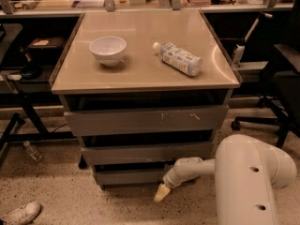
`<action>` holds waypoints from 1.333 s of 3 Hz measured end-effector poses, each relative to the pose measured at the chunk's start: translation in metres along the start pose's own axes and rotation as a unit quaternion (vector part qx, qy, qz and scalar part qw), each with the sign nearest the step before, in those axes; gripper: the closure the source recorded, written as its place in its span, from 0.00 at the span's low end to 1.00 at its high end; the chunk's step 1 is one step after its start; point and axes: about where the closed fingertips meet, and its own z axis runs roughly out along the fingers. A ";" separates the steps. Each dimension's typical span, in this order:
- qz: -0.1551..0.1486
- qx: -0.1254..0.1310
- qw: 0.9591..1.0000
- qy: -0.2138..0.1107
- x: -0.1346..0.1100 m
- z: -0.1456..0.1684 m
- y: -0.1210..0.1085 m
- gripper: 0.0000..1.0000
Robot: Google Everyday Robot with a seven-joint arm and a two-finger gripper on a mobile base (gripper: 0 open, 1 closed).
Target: Open bottom drawer
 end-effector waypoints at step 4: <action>0.002 -0.027 1.000 0.012 0.014 0.044 -0.009 0.00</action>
Offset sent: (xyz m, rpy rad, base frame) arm 0.0314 -0.0015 -0.0283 0.0019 -0.0063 -0.0084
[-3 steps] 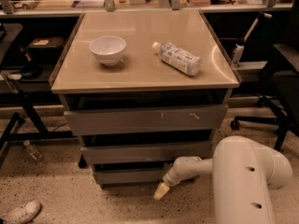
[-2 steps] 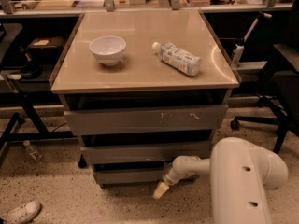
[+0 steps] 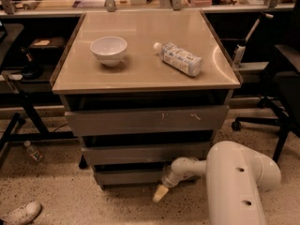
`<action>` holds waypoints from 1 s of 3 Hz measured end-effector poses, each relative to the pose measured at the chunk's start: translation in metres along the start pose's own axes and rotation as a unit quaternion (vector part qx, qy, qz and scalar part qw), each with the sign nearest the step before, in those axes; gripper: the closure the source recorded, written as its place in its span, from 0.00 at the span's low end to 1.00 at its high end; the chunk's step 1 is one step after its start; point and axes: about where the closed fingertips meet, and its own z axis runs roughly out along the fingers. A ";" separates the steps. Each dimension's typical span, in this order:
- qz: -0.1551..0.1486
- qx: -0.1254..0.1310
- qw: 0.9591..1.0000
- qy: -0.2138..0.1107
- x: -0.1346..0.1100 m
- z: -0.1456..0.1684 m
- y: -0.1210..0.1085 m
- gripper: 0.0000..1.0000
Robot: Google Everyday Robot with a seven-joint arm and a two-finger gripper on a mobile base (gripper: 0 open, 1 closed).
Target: Open bottom drawer
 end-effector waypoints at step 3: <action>0.028 -0.053 0.998 0.026 0.018 -0.016 0.047 0.00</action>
Offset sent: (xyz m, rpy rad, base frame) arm -0.1145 -0.0217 -0.0077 -0.0834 0.3445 -0.0269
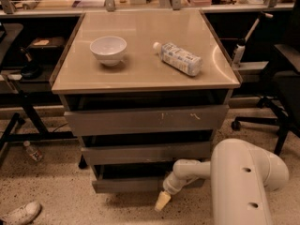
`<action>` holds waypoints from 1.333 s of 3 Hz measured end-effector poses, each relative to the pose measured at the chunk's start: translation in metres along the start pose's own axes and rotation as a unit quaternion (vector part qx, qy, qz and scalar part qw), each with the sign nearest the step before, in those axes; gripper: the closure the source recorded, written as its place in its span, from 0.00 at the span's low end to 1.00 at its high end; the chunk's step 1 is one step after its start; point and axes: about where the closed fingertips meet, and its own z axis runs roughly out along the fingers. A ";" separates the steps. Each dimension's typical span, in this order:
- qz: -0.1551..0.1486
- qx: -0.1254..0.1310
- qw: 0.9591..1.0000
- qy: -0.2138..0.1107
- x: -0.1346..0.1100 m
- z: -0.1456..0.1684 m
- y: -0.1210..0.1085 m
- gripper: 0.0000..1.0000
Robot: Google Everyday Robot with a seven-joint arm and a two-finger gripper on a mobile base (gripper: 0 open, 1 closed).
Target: Open bottom drawer
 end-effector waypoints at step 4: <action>0.060 -0.076 0.995 0.021 0.025 -0.020 0.063 0.00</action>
Offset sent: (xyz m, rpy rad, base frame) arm -0.1031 -0.0173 0.0399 0.0432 0.2839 -0.0841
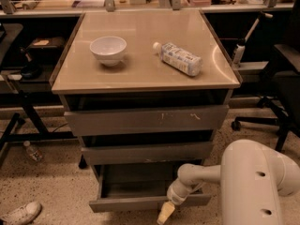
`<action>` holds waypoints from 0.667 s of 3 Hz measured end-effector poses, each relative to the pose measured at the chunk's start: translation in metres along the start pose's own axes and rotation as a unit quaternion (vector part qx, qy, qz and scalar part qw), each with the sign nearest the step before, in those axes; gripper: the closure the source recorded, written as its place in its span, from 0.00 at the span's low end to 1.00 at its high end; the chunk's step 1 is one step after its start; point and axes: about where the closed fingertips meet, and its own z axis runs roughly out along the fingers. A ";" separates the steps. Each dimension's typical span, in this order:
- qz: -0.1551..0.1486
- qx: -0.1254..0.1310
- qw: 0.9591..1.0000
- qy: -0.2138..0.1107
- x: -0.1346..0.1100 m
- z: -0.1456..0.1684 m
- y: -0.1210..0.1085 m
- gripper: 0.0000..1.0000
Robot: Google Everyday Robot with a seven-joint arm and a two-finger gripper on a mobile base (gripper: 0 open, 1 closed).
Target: Open bottom drawer
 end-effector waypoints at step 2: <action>-0.001 -0.008 0.999 0.033 0.020 0.020 -0.001 0.00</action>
Offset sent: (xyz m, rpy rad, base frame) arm -0.0319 -0.0215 -0.0375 -0.0780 0.0855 0.0454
